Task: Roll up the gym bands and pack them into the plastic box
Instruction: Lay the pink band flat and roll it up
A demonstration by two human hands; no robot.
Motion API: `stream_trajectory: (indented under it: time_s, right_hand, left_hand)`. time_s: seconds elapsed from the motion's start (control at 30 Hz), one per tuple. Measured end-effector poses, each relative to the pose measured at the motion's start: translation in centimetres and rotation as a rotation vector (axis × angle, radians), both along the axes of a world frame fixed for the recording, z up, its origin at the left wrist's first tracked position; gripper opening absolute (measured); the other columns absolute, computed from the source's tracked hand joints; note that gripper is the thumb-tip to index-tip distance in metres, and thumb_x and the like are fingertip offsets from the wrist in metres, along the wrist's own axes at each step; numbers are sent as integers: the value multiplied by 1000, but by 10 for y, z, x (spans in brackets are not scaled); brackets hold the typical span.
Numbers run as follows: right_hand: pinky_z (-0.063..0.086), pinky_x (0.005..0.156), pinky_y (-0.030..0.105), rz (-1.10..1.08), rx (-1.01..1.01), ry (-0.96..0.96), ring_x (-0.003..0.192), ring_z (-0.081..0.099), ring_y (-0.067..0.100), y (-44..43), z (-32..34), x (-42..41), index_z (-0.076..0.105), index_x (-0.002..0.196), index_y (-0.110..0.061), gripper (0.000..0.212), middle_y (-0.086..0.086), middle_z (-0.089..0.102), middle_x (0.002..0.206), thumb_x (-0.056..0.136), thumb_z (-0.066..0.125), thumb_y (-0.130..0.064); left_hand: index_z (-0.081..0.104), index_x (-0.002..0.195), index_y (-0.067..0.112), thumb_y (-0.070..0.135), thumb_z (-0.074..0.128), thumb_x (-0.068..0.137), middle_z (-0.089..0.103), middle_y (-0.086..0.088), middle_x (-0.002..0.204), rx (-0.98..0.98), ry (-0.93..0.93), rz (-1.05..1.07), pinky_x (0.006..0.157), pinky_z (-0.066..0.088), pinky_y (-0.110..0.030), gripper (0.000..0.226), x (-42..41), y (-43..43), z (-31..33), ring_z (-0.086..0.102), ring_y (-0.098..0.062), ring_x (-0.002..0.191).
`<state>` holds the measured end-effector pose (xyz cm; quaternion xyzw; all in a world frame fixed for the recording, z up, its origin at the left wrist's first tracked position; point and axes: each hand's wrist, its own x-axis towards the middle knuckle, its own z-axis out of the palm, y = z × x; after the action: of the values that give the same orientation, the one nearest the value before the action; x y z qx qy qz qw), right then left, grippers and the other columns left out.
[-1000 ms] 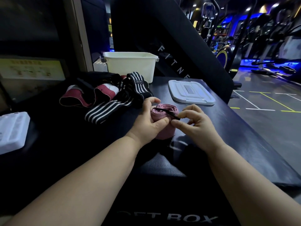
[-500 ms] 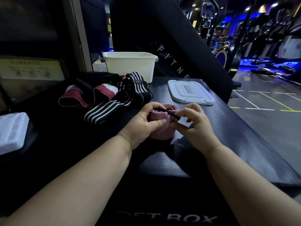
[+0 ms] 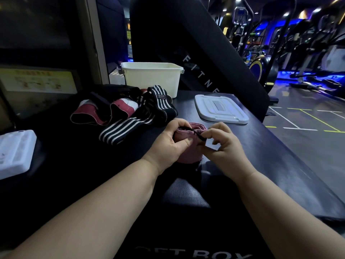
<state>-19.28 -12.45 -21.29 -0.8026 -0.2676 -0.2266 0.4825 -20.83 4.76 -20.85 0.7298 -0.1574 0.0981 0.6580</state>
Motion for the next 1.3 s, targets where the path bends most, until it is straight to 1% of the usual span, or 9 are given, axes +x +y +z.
stream_trajectory:
  time_s: [0.13,0.27,0.37,0.43,0.6,0.87,1.07,1.2,1.3]
  right_hand:
    - [39,74,14,44,73,66,82,50,-7,2,4,-4,64,85,-31,39,-11,51,91,72,81,2]
    - [39,71,14,15,109,64,78,51,-6,4,5,-4,63,80,-34,36,-13,51,88,74,80,-2]
    - [38,72,11,-28,96,56,81,51,-7,6,6,-4,62,80,-36,38,-14,50,89,76,78,-2]
    - [38,73,9,-43,78,40,83,50,-7,4,6,-5,61,81,-37,39,-14,48,90,78,77,-2]
    - [38,73,7,-54,55,25,84,48,-10,1,6,-5,58,82,-38,41,-13,48,90,78,76,-2]
    - [36,74,9,13,45,71,82,47,-10,2,10,-8,61,82,-34,41,-13,48,89,71,81,1]
    - [36,72,9,-1,27,1,81,47,-5,5,7,-4,59,79,-38,47,-13,47,87,68,83,2]
    - [36,72,9,-15,13,-76,83,47,6,8,5,-2,57,75,-35,37,-13,48,85,66,78,-7]
    - [37,71,10,-11,3,-99,81,47,6,9,3,-1,57,73,-29,25,-13,47,83,64,72,-11]
  left_hand:
    - [57,96,37,29,67,77,68,-10,106,-5,-19,10,91,53,-54,23,0,-2,0,65,-32,102]
    - [59,97,38,30,72,76,55,-4,122,38,-91,48,100,49,-47,25,1,-2,-1,59,-18,110]
    - [63,103,37,33,71,71,53,-12,130,-53,39,-84,107,43,-50,33,1,3,1,54,-26,120]
    - [61,111,29,27,67,78,60,-13,125,-165,125,-201,105,46,-43,33,1,7,2,58,-23,114]
    - [59,116,20,5,60,93,68,-2,105,-132,80,-158,92,51,-26,28,-1,4,4,63,-9,98]
    - [63,98,28,18,70,84,69,-2,99,-49,-14,-2,87,55,-35,19,1,-1,1,65,-12,93]
    - [62,98,19,3,67,87,69,-4,99,-88,-13,8,89,55,-49,20,-2,-6,3,66,-18,92]
    - [65,88,35,26,76,71,60,-15,119,-102,4,64,93,53,-53,22,-2,-7,5,66,-28,103]
    - [64,81,44,31,77,64,50,-7,124,-83,-33,116,95,52,-49,24,-1,-8,4,62,-24,105]
